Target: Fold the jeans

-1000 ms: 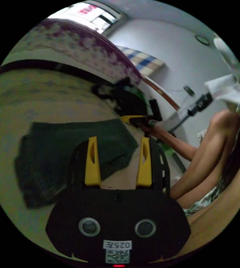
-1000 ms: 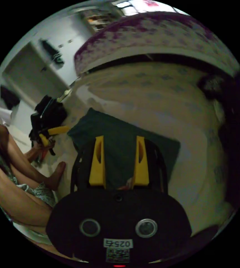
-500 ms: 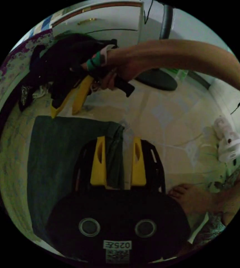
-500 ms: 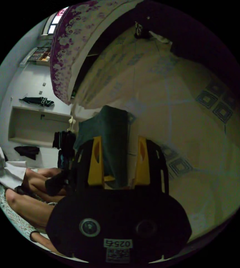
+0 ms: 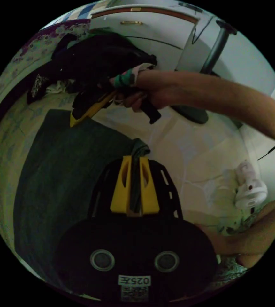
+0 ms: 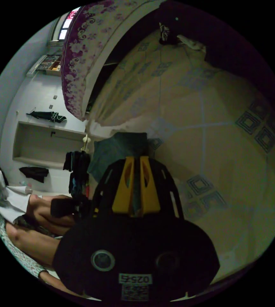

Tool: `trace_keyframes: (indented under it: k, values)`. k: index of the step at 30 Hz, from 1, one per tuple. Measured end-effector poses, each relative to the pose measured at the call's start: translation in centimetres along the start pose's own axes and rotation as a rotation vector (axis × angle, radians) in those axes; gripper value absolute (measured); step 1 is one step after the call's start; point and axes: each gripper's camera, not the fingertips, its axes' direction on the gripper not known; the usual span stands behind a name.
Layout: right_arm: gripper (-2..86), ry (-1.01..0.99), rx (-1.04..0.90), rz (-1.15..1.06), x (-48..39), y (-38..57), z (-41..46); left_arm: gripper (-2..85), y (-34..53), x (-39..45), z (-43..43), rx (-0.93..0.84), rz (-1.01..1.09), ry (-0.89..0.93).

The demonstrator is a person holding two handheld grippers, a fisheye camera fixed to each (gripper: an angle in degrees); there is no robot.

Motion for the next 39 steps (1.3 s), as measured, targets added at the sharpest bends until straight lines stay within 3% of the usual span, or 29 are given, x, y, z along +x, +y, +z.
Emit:
trace_keyframes:
  k: [7, 12, 16, 21, 24, 27, 30, 34, 39]
  values:
    - [0.6, -0.203, 0.181, 0.241, 1.5, 4.7, -9.1, -0.3, -9.0, 0.2, -12.8, 0.263, -0.025, 0.291]
    - [2.6, -0.300, 0.157, 0.047, -6.7, 3.7, -7.2, -0.6, -7.5, -5.1, -26.1, 0.515, -0.140, 0.493]
    - [5.5, -0.374, 0.093, -0.178, -15.3, 0.8, 4.1, 0.1, 0.4, -11.1, -37.9, 0.671, -0.368, 0.471]
    - [8.9, -0.180, -0.122, -0.342, -15.7, -1.8, 23.6, 5.0, 11.9, -16.3, -44.6, 0.538, -0.839, 0.282]
    - [10.3, -0.247, -0.077, -0.353, -13.7, -0.6, 27.2, 7.1, 16.1, -17.3, -48.8, 0.681, -1.048, 0.298]
    - [14.0, -0.053, 0.013, -0.414, -12.4, 2.0, 27.0, 10.1, 13.6, -17.8, -53.9, 0.709, -1.086, 0.209]
    - [17.2, 0.032, 0.087, -0.307, -8.7, 4.7, 26.4, 13.3, 7.6, -20.1, -57.7, 0.671, -1.089, 0.251]
    - [19.8, -0.015, 0.065, 0.001, 0.2, 8.9, 28.8, 18.5, -1.4, -24.2, -60.9, 0.455, -1.062, 0.228]
    - [19.5, -0.141, 0.003, 0.167, 8.4, 12.2, 36.1, 18.0, -8.6, -27.4, -63.8, 0.308, -0.997, 0.435]
